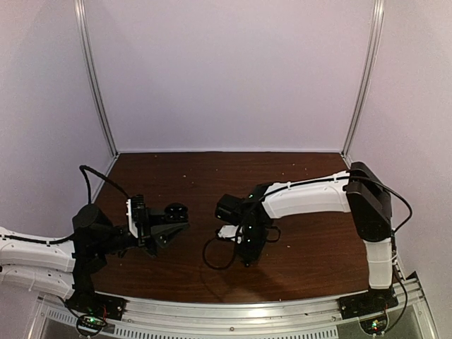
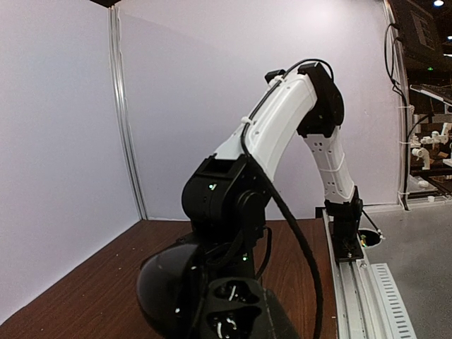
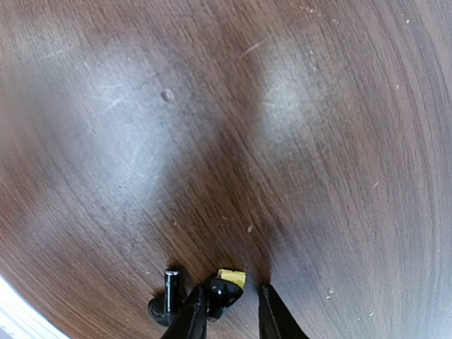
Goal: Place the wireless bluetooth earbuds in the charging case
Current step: Pick up the left earbud from the center of the board.
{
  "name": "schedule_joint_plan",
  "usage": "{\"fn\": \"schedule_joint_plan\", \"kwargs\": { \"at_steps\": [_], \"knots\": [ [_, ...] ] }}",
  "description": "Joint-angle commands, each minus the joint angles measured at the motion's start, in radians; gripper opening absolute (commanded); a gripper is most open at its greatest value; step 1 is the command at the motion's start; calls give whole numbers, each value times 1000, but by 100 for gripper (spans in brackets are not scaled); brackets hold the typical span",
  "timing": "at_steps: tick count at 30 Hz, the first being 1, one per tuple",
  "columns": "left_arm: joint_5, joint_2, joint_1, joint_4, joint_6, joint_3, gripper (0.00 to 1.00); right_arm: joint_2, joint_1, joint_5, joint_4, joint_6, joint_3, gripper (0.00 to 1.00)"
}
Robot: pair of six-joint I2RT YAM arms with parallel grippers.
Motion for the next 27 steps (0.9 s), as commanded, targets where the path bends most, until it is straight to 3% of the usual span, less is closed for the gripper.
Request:
{"fn": "schedule_joint_plan", "kwargs": {
  "at_steps": [1, 12, 19, 27],
  "knots": [
    [6, -6, 8, 25, 10, 4, 15, 41, -14, -11, 29, -6, 16, 25],
    [6, -2, 7, 25, 13, 5, 15, 46, -20, -22, 24, -15, 22, 25],
    [11, 8, 7, 28, 13, 8, 15, 59, -14, -24, 7, -15, 50, 31],
    [7, 1, 7, 23, 15, 7, 15, 68, -14, -16, 8, -17, 39, 24]
  ]
}}
